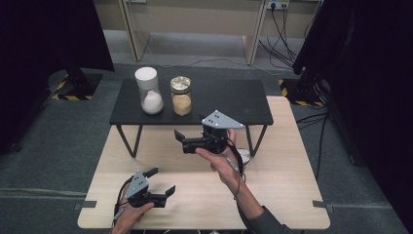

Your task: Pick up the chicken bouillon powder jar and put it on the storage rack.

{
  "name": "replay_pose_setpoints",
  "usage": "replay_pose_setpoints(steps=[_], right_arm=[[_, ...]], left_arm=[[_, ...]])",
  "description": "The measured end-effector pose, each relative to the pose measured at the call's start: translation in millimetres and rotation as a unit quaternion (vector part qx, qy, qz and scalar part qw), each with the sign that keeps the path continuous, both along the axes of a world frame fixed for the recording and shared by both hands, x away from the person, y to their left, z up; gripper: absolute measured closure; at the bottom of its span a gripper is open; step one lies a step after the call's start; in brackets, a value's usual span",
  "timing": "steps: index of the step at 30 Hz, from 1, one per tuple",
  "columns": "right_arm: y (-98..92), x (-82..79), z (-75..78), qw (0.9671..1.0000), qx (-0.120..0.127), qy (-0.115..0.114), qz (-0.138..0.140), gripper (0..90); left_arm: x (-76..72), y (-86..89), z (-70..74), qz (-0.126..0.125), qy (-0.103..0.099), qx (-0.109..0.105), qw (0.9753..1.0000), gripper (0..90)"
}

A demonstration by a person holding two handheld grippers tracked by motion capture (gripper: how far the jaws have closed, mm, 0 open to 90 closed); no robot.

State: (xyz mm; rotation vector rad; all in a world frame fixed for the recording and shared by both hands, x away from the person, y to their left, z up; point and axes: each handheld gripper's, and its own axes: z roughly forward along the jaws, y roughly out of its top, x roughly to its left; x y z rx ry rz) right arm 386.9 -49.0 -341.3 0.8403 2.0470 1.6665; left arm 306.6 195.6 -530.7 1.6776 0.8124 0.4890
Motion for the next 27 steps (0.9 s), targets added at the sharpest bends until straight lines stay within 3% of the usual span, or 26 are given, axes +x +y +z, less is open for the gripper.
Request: replay_pose_setpoints(steps=[27], right_arm=[[-5.5,-32.1,-36.5,0.9997,-0.002,-0.009,0.025,3.3]], left_arm=[[0.0,-0.2,-0.1,0.001,0.001,-0.001,1.0000,3.4]])
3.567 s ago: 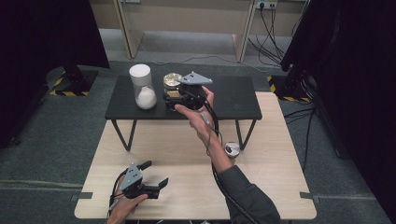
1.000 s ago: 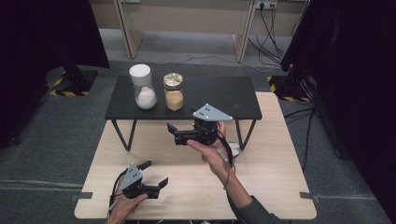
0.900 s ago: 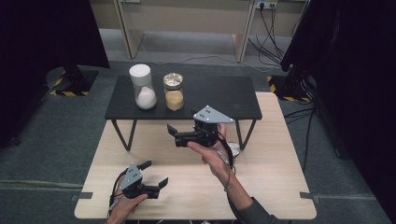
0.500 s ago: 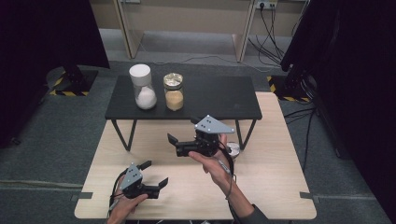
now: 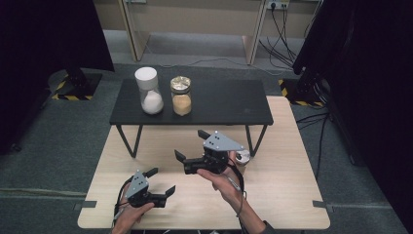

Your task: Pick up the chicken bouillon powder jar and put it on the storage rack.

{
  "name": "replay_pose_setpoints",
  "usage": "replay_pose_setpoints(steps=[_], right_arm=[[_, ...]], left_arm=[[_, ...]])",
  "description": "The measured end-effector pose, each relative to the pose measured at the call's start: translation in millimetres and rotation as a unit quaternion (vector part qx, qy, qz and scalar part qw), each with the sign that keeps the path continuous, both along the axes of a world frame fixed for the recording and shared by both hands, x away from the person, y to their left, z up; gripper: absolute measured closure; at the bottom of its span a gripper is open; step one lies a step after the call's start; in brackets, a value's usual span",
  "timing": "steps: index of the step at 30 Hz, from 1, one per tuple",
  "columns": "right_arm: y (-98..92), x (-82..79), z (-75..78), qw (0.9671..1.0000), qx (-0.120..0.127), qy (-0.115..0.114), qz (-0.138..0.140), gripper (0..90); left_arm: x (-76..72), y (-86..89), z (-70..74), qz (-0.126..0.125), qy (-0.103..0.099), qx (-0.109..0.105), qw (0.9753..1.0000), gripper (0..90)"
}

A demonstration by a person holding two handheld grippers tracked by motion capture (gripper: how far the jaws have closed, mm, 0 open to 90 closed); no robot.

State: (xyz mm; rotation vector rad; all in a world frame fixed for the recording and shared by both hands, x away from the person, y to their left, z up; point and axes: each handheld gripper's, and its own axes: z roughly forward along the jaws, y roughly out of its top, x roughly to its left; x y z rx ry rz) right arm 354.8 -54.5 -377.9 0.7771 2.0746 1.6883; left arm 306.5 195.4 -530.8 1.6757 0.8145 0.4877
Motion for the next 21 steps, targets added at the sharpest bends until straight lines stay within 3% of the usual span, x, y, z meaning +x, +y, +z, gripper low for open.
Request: replay_pose_setpoints(steps=[21], right_arm=[[-11.7,-9.1,-35.1,0.9999,-0.001,0.016,-0.002,3.3]], left_arm=[[0.0,0.1,0.0,0.000,0.000,0.000,1.0000,3.5]])
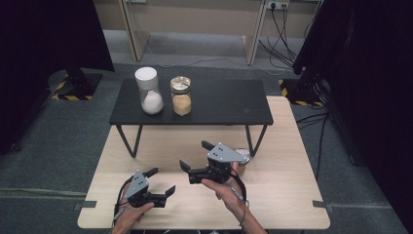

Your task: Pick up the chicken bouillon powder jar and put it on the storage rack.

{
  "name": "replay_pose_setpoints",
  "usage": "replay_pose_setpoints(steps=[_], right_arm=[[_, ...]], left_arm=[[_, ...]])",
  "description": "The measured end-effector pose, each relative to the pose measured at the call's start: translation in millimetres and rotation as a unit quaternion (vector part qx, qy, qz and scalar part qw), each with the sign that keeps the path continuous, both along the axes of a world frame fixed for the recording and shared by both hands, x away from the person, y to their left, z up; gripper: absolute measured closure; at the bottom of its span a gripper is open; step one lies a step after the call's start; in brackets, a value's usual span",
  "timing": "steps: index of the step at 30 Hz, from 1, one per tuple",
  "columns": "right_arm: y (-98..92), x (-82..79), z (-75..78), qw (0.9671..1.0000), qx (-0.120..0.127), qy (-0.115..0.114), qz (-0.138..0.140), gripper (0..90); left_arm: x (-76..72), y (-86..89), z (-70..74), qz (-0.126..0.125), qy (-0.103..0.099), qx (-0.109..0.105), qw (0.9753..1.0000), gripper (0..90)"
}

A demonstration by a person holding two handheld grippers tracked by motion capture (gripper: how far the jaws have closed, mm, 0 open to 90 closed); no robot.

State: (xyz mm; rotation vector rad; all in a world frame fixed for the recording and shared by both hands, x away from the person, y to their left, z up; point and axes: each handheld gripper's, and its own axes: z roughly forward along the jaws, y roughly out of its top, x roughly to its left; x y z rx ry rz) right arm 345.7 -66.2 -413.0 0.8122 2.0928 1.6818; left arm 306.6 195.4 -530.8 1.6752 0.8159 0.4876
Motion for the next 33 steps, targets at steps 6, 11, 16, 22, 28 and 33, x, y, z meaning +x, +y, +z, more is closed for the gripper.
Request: replay_pose_setpoints(steps=[6,11,16,22,28,33], right_arm=[[-1.7,-2.0,-8.0,1.0000,-0.005,0.004,0.002,3.3],[-3.2,-4.1,-15.8,1.0000,-0.003,0.006,0.004,3.3],[-4.7,-5.5,-23.1,0.9999,-0.001,0.010,0.004,3.4],[-6.0,-6.9,-31.5,0.9999,-0.001,0.012,0.004,3.4],[-7.4,-8.8,-39.7,0.9999,-0.001,0.014,0.005,3.4],[-10.0,-10.8,-46.2,0.9999,-0.003,0.016,0.005,3.4]], left_arm=[[0.0,0.0,0.0,0.000,0.000,-0.001,1.0000,3.4],[0.0,0.0,0.0,0.000,0.000,0.000,1.0000,3.4],[0.1,0.2,0.0,0.000,0.001,-0.001,1.0000,3.4],[-0.1,0.0,0.0,0.000,0.000,-0.001,1.0000,3.4],[0.0,-0.3,0.0,-0.001,-0.001,0.002,1.0000,3.4],[-0.4,-0.2,0.0,-0.001,-0.001,0.001,1.0000,3.4]])
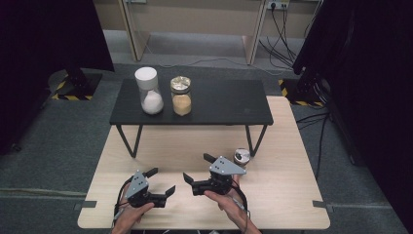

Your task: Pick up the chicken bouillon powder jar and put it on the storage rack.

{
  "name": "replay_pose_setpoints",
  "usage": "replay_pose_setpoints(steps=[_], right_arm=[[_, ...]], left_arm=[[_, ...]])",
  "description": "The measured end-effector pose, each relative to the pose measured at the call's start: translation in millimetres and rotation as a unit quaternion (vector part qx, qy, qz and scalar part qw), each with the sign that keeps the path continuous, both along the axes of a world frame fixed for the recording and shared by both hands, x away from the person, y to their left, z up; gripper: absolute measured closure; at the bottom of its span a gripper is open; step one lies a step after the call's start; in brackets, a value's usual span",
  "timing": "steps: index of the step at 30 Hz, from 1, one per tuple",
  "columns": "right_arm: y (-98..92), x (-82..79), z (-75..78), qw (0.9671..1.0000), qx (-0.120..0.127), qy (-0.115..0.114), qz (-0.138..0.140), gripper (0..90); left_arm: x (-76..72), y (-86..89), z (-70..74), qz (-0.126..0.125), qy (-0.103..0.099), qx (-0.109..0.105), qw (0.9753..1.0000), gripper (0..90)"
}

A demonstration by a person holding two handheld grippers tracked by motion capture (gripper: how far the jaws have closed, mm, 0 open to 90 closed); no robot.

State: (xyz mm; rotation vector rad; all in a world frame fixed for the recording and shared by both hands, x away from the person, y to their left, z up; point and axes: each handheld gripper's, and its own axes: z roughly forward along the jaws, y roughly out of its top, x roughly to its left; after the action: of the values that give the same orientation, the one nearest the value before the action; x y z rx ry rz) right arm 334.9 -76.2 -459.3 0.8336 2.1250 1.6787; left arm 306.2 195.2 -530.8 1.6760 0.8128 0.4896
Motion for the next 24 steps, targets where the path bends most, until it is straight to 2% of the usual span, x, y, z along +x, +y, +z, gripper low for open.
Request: replay_pose_setpoints(steps=[15,24], right_arm=[[-3.1,-6.2,-21.8,0.9998,-0.015,0.010,0.001,3.4],[-5.1,-10.2,-29.4,0.9998,-0.017,0.014,0.003,3.4]], left_arm=[[-0.1,-0.3,0.0,-0.001,0.000,0.001,1.0000,3.4],[-0.1,-0.3,0.1,-0.001,0.000,0.002,1.0000,3.4]])
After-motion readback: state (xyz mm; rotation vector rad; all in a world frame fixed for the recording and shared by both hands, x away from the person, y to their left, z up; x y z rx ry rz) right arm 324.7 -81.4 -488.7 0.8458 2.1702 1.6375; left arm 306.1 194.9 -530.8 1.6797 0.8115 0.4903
